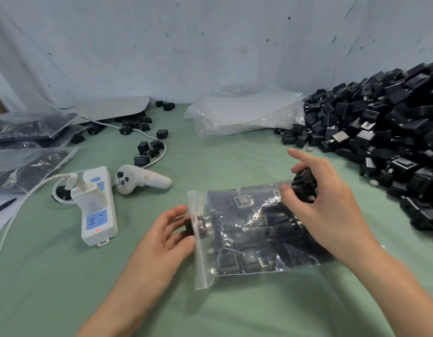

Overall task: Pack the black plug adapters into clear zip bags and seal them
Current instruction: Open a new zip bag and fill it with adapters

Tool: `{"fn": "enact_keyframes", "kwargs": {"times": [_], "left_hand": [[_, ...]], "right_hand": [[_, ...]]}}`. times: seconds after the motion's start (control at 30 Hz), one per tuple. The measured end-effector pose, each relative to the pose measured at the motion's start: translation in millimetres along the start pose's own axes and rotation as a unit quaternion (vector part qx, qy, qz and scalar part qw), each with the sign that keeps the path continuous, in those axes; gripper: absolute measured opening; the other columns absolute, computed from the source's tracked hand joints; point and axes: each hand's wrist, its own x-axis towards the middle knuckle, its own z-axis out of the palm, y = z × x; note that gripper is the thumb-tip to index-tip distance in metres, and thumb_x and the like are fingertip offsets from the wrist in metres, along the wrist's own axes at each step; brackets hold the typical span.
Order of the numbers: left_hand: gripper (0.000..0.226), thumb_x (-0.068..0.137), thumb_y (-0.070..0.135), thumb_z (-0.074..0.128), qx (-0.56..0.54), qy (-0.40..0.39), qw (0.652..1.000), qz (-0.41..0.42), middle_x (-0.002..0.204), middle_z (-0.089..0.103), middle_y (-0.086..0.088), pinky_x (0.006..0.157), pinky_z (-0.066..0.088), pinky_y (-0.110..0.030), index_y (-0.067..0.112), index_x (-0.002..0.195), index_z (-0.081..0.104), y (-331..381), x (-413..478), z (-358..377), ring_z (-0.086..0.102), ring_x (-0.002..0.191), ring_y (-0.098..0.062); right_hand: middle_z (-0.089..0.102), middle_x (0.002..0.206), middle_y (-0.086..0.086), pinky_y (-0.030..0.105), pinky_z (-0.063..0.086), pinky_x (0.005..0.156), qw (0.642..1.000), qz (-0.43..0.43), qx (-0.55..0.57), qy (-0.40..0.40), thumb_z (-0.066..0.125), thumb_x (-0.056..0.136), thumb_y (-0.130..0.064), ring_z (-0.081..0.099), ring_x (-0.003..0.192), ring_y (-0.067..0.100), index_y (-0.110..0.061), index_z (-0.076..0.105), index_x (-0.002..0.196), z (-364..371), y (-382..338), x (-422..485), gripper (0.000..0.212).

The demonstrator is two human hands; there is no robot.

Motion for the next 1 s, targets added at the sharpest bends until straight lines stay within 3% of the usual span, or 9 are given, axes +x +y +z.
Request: {"fn": "enact_keyframes", "kwargs": {"times": [0.13, 0.23, 0.37, 0.47, 0.53, 0.63, 0.73, 0.83, 1.0], "left_hand": [[0.064, 0.074, 0.004, 0.081, -0.03, -0.025, 0.999, -0.017, 0.112, 0.072, -0.001, 0.081, 0.056, -0.02, 0.029, 0.128, 0.056, -1.6, 1.5, 6.0, 0.071, 0.103, -0.016], [0.058, 0.086, 0.007, 0.074, 0.016, -0.018, 1.0, 0.008, 0.113, 0.071, 0.003, 0.085, 0.055, -0.027, 0.034, 0.132, 0.049, -1.9, 2.4, 19.7, 0.069, 0.104, -0.018], [0.056, 0.08, 0.028, 0.072, 0.061, -0.018, 0.997, 0.031, 0.114, 0.071, 0.012, 0.089, 0.053, -0.03, 0.043, 0.129, 0.049, -4.2, 2.2, 27.5, 0.068, 0.102, -0.015], [0.039, 0.097, 0.016, 0.061, 0.01, 0.027, 0.999, 0.018, 0.115, 0.072, 0.006, 0.09, 0.054, -0.029, 0.036, 0.13, 0.052, -4.6, 7.0, 15.4, 0.07, 0.103, -0.013], [0.029, 0.101, 0.018, 0.053, -0.062, 0.057, 0.996, -0.005, 0.108, 0.075, -0.002, 0.089, 0.053, -0.034, 0.033, 0.125, 0.054, -1.5, 7.2, 9.8, 0.072, 0.095, -0.018], [0.024, 0.099, 0.026, 0.053, -0.085, 0.032, 0.996, -0.013, 0.101, 0.077, -0.003, 0.088, 0.052, -0.038, 0.033, 0.122, 0.053, 4.6, 3.9, 17.7, 0.074, 0.092, -0.017], [0.033, 0.094, 0.033, 0.06, -0.014, -0.005, 1.0, 0.005, 0.097, 0.077, 0.008, 0.078, 0.053, -0.02, 0.041, 0.124, 0.049, 6.9, 0.4, 30.5, 0.073, 0.088, -0.008], [0.045, 0.082, 0.045, 0.066, 0.015, -0.028, 0.999, -0.002, 0.094, 0.076, 0.009, 0.075, 0.05, -0.015, 0.047, 0.123, 0.047, 11.2, -1.2, 36.7, 0.073, 0.086, -0.006], [0.045, 0.096, 0.002, 0.058, 0.016, -0.037, 0.999, -0.007, 0.095, 0.074, -0.006, 0.061, 0.052, -0.016, 0.037, 0.124, 0.051, 13.9, 1.9, 39.4, 0.069, 0.067, -0.013]], "right_hand": [[0.049, 0.109, -0.026, 0.044, 0.054, 0.073, 1.0, 0.0, -0.009, -0.003, 0.061, 0.086, -0.046, 0.056, 0.082, 0.008, -0.053, 0.041, 0.136, 2.0, 0.2, -1.1, 0.054], [0.049, 0.109, -0.025, 0.043, 0.053, 0.074, 1.0, 0.003, -0.019, -0.011, 0.062, 0.086, -0.044, 0.056, 0.083, 0.008, -0.053, 0.043, 0.134, 1.7, 0.0, -2.2, 0.053], [0.048, 0.108, -0.025, 0.037, 0.051, 0.074, 0.998, -0.004, -0.053, -0.04, 0.063, 0.084, -0.042, 0.056, 0.091, -0.003, -0.051, 0.057, 0.119, -3.3, -0.1, -4.1, 0.037], [0.051, 0.106, -0.021, 0.032, 0.047, 0.071, 0.992, -0.012, -0.094, -0.084, 0.062, 0.083, -0.043, 0.059, 0.083, 0.0, -0.047, 0.067, 0.096, -9.3, -3.3, -4.2, 0.014], [0.052, 0.106, -0.022, 0.03, 0.045, 0.07, 0.982, -0.012, -0.133, -0.131, 0.059, 0.083, -0.047, 0.059, 0.08, 0.002, -0.047, 0.067, 0.09, -14.6, -8.1, -2.8, 0.011], [0.047, 0.109, -0.026, 0.03, 0.047, 0.076, 0.958, -0.006, -0.188, -0.216, 0.049, 0.081, -0.057, 0.059, 0.082, 0.005, -0.053, 0.064, 0.097, -21.6, -17.8, -0.9, 0.022], [0.043, 0.11, -0.027, 0.029, 0.046, 0.079, 0.934, -0.005, -0.235, -0.27, 0.04, 0.08, -0.063, 0.061, 0.086, 0.009, -0.056, 0.06, 0.107, -24.5, -26.5, -2.0, 0.035], [0.043, 0.115, -0.025, 0.031, 0.046, 0.08, 0.913, -0.003, -0.283, -0.295, 0.04, 0.084, -0.063, 0.062, 0.091, 0.012, -0.055, 0.055, 0.12, -24.5, -28.9, -3.0, 0.039], [0.041, 0.12, -0.024, 0.033, 0.048, 0.08, 0.9, 0.004, -0.302, -0.315, 0.045, 0.089, -0.062, 0.062, 0.09, 0.015, -0.053, 0.047, 0.131, -24.0, -28.2, -2.0, 0.043]]}}
